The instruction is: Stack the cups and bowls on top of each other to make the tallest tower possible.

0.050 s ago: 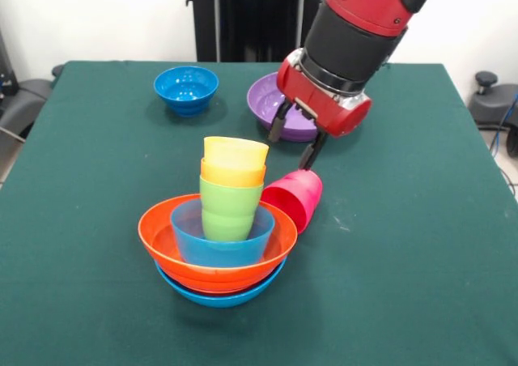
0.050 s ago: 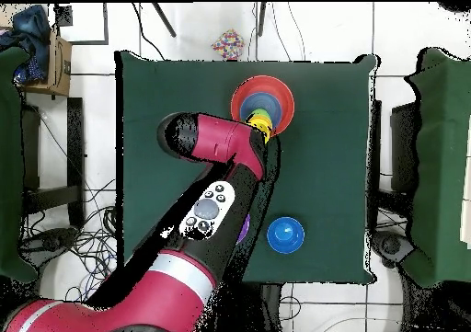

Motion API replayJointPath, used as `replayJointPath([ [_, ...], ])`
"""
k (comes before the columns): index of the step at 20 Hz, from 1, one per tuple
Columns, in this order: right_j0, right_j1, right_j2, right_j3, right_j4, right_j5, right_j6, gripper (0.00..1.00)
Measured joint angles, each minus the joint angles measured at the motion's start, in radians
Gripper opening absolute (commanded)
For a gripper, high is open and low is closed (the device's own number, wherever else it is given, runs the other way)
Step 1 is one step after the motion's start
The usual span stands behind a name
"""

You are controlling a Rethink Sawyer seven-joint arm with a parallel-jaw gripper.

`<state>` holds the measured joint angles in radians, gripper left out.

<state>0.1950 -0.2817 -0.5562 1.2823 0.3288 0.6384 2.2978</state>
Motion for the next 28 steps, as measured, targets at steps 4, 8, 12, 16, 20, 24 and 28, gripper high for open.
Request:
replayJointPath([
  [4,-0.005,0.013,-0.007,-0.017,0.009,0.0,0.0,1.0],
  [8,-0.006,0.028,-0.009,-0.031,0.022,0.0,0.0,1.0],
  [12,-0.006,0.045,-0.01,-0.038,0.032,0.0,0.0,1.0],
  [16,-0.006,0.065,-0.009,-0.043,0.038,0.0,0.0,1.0],
  [20,-0.006,0.079,-0.01,-0.043,0.044,0.0,0.0,1.0],
  [24,-0.006,0.099,-0.01,-0.044,0.052,0.0,0.0,1.0],
  [28,-0.006,0.111,-0.01,-0.047,0.063,-0.003,0.0,1.0],
])
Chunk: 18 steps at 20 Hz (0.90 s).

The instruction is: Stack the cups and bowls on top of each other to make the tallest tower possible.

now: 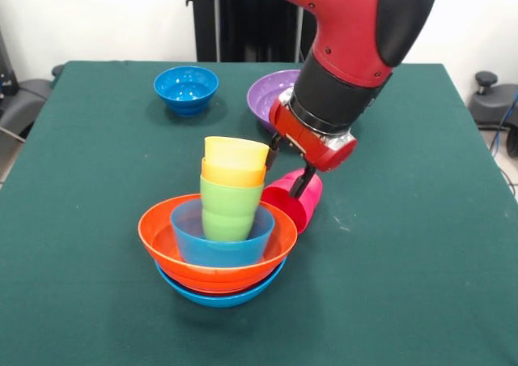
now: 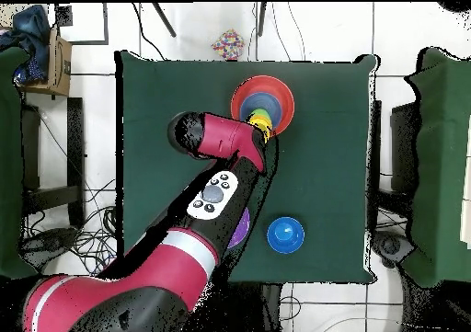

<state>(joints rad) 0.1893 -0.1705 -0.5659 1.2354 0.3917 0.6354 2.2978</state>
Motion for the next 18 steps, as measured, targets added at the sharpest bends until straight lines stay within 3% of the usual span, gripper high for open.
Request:
replayJointPath([
  [18,0.0,0.041,0.0,-0.041,0.015,-0.003,0.0,1.0],
])
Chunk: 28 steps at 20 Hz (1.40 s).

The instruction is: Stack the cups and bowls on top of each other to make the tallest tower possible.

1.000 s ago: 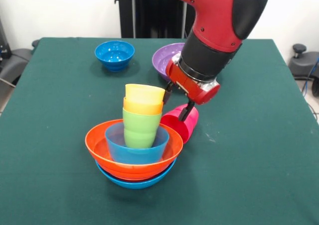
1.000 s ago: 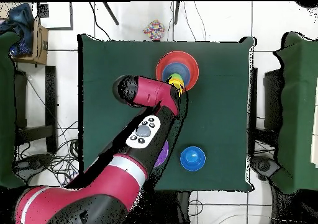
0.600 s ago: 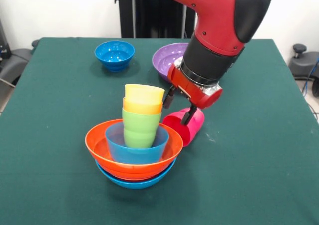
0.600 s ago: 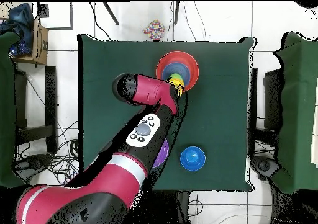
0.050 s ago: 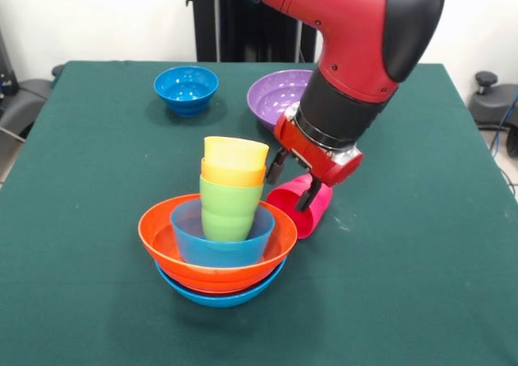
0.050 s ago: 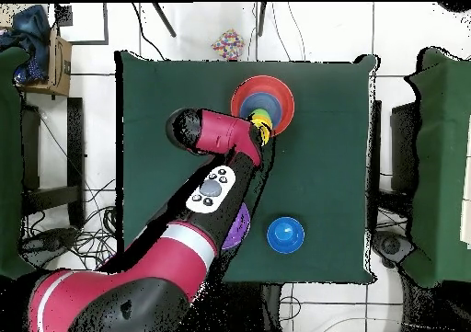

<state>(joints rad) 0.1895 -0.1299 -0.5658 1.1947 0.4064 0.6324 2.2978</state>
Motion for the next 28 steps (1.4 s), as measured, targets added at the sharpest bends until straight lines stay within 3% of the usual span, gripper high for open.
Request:
replayJointPath([
  [12,0.003,0.038,-0.008,-0.013,0.032,0.006,0.004,1.0],
  [28,0.021,0.1,-0.077,-0.105,0.058,0.234,0.157,1.0],
])
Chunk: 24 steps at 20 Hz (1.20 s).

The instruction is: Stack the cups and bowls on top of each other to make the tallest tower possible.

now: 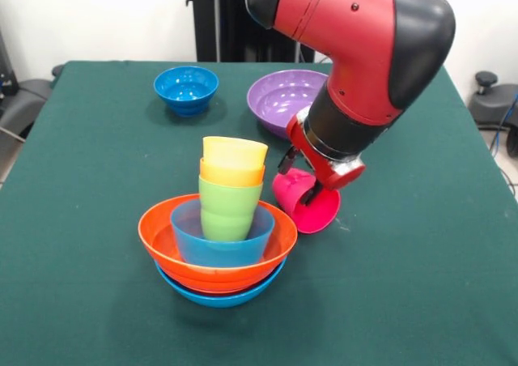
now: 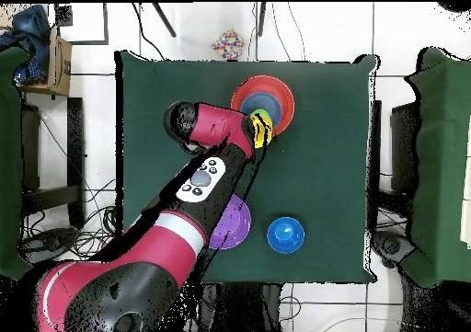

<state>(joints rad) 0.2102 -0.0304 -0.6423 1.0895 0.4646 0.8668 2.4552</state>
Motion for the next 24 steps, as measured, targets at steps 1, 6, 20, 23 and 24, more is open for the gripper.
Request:
replayJointPath([
  [1,0.0,0.004,-0.002,-0.008,0.0,0.022,0.007,1.0],
  [6,0.0,0.012,-0.005,-0.025,0.0,0.071,0.011,1.0],
  [20,0.003,0.06,-0.038,-0.075,0.0,0.117,0.011,1.0],
  [23,0.003,0.067,-0.051,-0.083,-0.003,0.139,0.011,0.0],
  [24,0.002,0.068,-0.057,-0.083,-0.005,0.146,0.011,0.0],
])
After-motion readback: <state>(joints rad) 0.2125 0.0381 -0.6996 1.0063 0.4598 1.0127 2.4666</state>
